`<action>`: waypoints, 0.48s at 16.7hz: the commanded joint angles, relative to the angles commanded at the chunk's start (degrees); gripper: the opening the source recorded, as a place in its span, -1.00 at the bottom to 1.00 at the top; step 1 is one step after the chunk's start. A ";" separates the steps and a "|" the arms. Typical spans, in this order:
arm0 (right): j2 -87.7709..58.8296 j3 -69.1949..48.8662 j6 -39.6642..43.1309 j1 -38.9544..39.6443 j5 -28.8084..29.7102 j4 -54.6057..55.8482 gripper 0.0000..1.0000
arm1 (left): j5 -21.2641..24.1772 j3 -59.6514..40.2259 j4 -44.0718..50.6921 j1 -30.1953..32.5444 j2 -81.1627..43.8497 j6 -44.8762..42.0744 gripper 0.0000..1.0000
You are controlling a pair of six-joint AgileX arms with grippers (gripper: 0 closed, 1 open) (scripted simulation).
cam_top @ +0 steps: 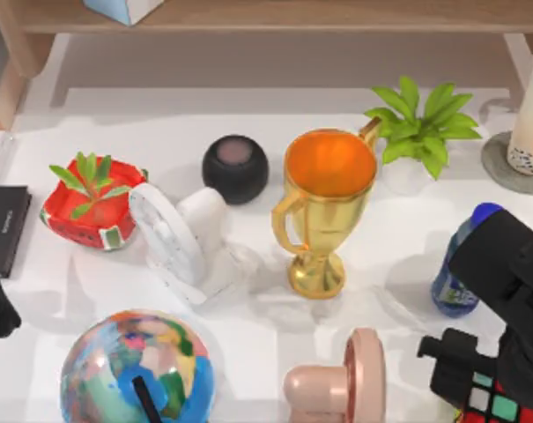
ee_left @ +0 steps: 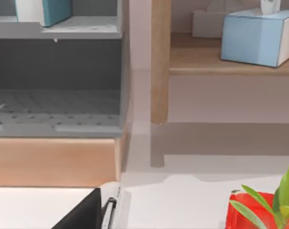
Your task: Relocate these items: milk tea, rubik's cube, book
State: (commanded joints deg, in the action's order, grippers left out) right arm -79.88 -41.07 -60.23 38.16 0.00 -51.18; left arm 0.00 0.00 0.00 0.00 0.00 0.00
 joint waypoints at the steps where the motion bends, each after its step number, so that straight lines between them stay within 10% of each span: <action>1: 0.00 0.00 0.00 0.00 0.00 0.00 -1.00 | 0.00 0.00 0.00 0.00 0.00 0.00 1.00; 8: 1.15 -2.03 -0.04 -0.03 0.04 -3.14 -1.00 | 0.00 0.00 0.00 0.00 0.00 0.00 1.00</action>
State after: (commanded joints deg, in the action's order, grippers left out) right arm -78.73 -43.10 -60.27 38.12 0.04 -54.32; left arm 0.00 0.00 0.00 0.00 0.00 0.00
